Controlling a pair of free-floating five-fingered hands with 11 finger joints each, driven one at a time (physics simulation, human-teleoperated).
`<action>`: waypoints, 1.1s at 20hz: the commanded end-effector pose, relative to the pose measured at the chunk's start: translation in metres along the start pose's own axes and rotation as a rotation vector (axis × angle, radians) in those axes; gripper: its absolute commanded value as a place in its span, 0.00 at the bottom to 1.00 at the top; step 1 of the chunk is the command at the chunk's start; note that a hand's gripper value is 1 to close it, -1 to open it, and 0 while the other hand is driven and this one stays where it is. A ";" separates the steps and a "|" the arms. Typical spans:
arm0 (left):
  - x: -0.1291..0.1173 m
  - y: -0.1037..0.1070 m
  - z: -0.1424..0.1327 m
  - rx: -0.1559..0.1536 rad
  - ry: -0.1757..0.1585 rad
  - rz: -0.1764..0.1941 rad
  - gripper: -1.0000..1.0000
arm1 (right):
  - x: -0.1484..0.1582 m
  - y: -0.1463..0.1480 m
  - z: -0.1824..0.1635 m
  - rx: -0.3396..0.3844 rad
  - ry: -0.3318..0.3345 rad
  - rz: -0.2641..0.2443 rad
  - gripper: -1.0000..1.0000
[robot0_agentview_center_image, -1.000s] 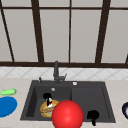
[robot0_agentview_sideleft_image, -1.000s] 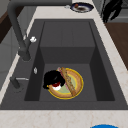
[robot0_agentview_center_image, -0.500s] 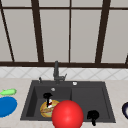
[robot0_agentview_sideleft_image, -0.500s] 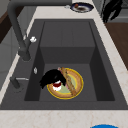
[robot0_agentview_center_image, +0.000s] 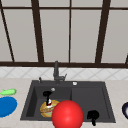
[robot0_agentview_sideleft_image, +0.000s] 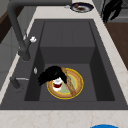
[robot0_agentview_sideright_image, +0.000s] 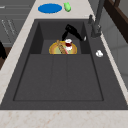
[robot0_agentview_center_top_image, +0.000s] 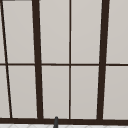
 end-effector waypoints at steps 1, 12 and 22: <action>0.008 0.010 -0.002 0.000 0.000 -0.013 0.00 | 0.000 0.000 0.000 0.000 0.000 0.000 0.50; 0.023 0.024 -0.004 -0.003 -0.002 0.002 0.00 | 0.000 0.000 0.000 0.000 0.000 0.000 0.50; 0.046 0.011 -0.005 0.001 0.008 -0.012 0.00 | 0.000 0.000 0.000 0.000 0.000 0.000 0.50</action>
